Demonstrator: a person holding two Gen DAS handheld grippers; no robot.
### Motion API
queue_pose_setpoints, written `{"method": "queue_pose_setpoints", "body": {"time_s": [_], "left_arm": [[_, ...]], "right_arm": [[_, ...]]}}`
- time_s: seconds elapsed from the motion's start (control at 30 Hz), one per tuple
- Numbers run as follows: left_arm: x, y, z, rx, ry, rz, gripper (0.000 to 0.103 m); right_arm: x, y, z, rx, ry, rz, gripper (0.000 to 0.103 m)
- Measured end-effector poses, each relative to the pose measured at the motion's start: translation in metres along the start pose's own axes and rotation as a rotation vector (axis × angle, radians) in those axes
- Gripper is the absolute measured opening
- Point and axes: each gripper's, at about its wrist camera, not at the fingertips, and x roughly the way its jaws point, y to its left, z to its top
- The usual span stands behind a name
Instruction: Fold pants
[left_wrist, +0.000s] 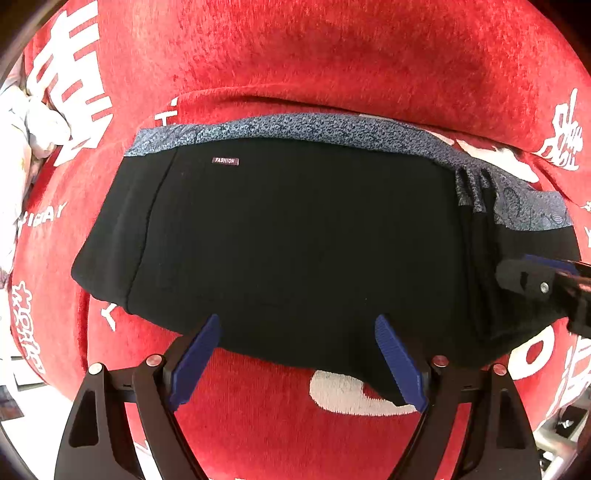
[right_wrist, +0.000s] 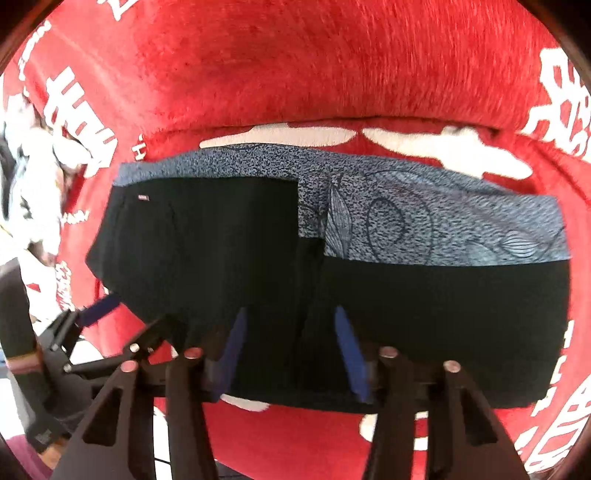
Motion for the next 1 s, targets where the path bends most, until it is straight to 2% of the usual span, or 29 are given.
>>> {"method": "queue_pose_setpoints", "body": {"time_s": [0.37,0.5,0.53,0.57,0.6,0.8,1.0], "left_arm": [[-0.001,0.000,-0.003,-0.003,-0.003,0.009,0.087],[-0.002,0.004,-0.005,-0.024,-0.005,-0.028,0.087],[-0.002,0.005,-0.005,-0.031,-0.006,-0.042,0.088],[-0.002,0.007,-0.005,-0.039,-0.005,-0.056,0.102],[-0.003,0.008,-0.005,-0.048,-0.011,-0.066,0.103],[0.001,0.013,-0.004,-0.049,-0.001,-0.064,0.103],[0.007,0.023,-0.007,-0.068,0.021,-0.055,0.103]], "right_arm": [[-0.001,-0.004,-0.011,0.010,0.015,-0.042,0.061],[0.003,-0.001,-0.009,0.005,0.020,-0.050,0.066],[0.004,0.001,-0.009,0.005,0.020,-0.055,0.066],[0.004,0.001,-0.009,0.005,0.020,-0.058,0.066],[0.003,0.000,-0.010,0.005,0.021,-0.059,0.069],[0.006,0.006,-0.009,-0.007,0.031,-0.080,0.079],[0.010,0.014,-0.009,-0.031,0.045,-0.127,0.079]]}}
